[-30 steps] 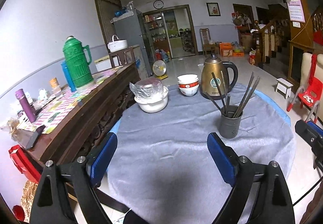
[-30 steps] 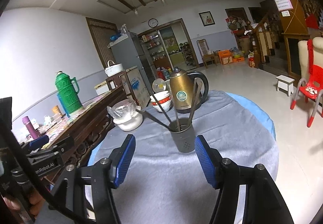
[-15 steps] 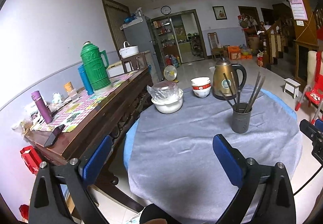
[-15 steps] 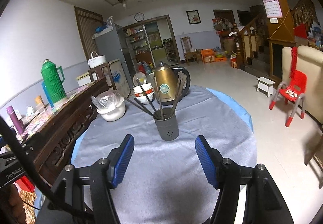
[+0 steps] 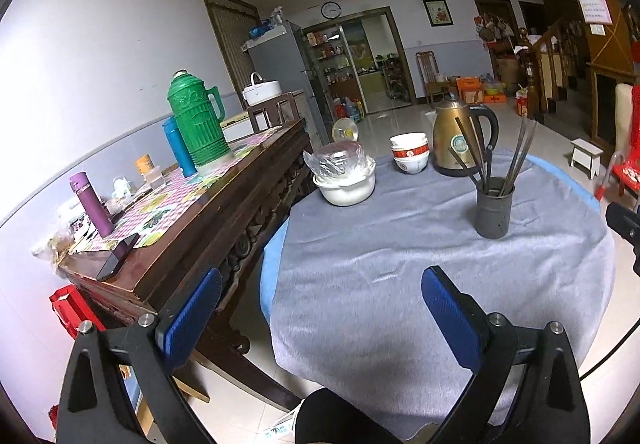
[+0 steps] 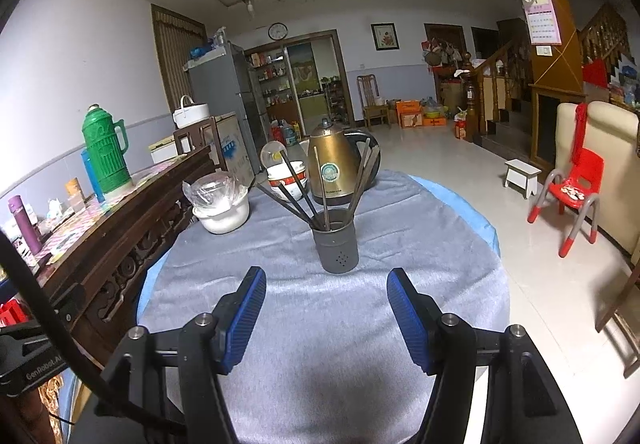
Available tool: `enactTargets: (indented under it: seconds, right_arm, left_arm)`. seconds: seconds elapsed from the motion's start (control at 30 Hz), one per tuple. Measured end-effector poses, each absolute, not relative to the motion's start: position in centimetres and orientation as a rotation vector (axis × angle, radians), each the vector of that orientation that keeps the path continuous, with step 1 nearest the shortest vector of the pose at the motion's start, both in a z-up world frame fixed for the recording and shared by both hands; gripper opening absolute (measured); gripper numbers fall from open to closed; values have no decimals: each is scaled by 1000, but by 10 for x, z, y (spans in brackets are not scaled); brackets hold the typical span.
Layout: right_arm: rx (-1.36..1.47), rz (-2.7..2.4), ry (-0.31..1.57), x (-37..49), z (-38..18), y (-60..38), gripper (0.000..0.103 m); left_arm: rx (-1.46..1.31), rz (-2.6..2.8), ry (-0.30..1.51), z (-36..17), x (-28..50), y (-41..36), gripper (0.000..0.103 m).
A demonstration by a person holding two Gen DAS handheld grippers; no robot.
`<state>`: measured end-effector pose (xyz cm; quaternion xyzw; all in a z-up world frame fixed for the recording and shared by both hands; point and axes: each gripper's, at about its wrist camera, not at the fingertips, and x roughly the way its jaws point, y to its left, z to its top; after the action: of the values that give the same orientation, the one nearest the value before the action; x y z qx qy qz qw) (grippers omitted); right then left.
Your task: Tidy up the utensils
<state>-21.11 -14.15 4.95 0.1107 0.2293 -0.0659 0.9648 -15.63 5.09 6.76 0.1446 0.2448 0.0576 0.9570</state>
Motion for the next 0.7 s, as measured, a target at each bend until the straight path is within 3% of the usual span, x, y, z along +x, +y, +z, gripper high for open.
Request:
enactTargets:
  seconds: [0.7]
  right_arm:
    - [242,-152,494,-216,39,-156,67]
  left_arm:
    - [341,79,503,63,-161,31,100]
